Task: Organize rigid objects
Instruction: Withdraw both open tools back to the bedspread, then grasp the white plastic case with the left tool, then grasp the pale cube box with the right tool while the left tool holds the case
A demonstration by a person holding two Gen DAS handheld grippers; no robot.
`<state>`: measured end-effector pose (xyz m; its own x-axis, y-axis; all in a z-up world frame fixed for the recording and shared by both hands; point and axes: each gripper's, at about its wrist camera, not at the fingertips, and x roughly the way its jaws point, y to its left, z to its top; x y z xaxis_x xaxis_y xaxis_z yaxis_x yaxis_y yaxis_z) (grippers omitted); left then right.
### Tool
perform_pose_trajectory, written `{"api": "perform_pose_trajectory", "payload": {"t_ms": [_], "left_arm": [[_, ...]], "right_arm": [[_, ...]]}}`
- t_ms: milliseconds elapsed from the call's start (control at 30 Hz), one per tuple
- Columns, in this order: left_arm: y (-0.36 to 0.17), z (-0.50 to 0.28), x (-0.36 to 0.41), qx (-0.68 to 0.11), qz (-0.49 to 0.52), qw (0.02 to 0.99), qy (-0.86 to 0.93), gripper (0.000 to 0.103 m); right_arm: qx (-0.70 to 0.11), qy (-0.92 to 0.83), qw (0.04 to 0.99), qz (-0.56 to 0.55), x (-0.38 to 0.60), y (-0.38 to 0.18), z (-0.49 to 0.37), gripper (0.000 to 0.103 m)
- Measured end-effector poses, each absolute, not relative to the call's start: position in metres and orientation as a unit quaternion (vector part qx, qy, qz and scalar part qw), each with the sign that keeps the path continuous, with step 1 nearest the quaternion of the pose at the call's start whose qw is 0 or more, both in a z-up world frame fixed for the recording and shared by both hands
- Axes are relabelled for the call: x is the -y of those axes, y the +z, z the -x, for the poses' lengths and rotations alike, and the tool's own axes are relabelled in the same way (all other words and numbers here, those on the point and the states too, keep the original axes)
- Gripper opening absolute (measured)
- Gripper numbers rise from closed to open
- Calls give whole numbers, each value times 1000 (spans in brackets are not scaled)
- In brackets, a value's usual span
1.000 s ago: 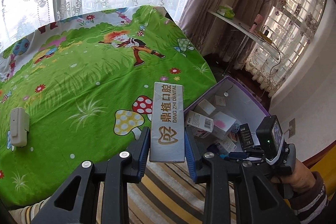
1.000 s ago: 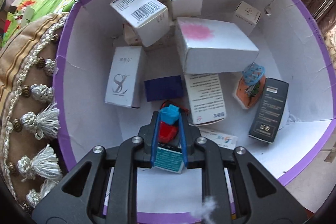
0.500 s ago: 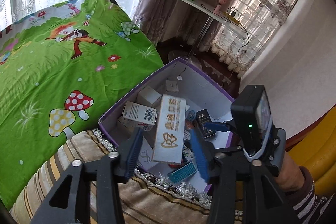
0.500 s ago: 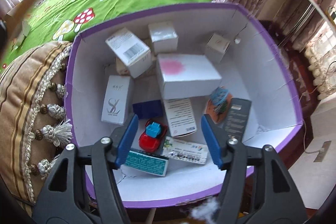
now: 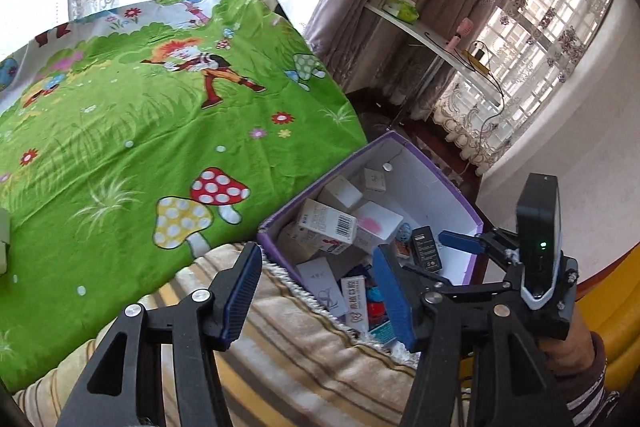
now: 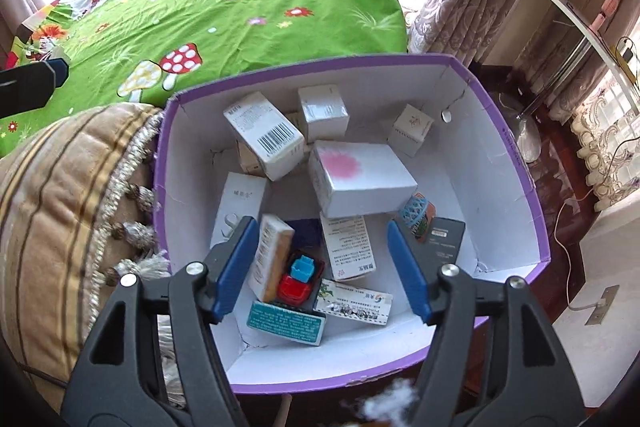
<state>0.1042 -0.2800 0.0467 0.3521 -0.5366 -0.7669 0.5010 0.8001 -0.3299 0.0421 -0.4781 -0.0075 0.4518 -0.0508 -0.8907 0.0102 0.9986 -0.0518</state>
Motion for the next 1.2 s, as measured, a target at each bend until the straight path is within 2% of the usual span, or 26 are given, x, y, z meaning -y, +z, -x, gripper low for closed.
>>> {"api": "perform_pose_trajectory", "payload": {"t_ms": [100, 267, 467, 633, 767, 800, 867, 1200], "left_arm": [[45, -119, 239, -472, 25, 840, -268, 66], [45, -156, 142, -457, 46, 876, -148, 86], [11, -216, 45, -492, 61, 867, -60, 88], [-24, -250, 10, -530, 45, 846, -43, 89], [-43, -263, 6, -551, 34, 833, -39, 89], [-47, -265, 4, -556, 40, 829, -33, 84], [-50, -264, -2, -557, 67, 827, -40, 65], [-17, -241, -44, -498, 173, 848, -47, 65]], "right_arm": [[-511, -2, 859, 16, 467, 1, -49, 75], [-504, 34, 863, 17, 439, 12, -70, 76], [-488, 78, 869, 14, 401, 28, -101, 79], [-482, 116, 868, 15, 364, 38, -127, 80], [-481, 138, 865, 24, 335, 41, -146, 82], [-483, 143, 864, 25, 328, 40, -150, 82], [-487, 154, 859, 31, 313, 38, -160, 83], [-496, 217, 838, 69, 220, 26, -194, 84]]}}
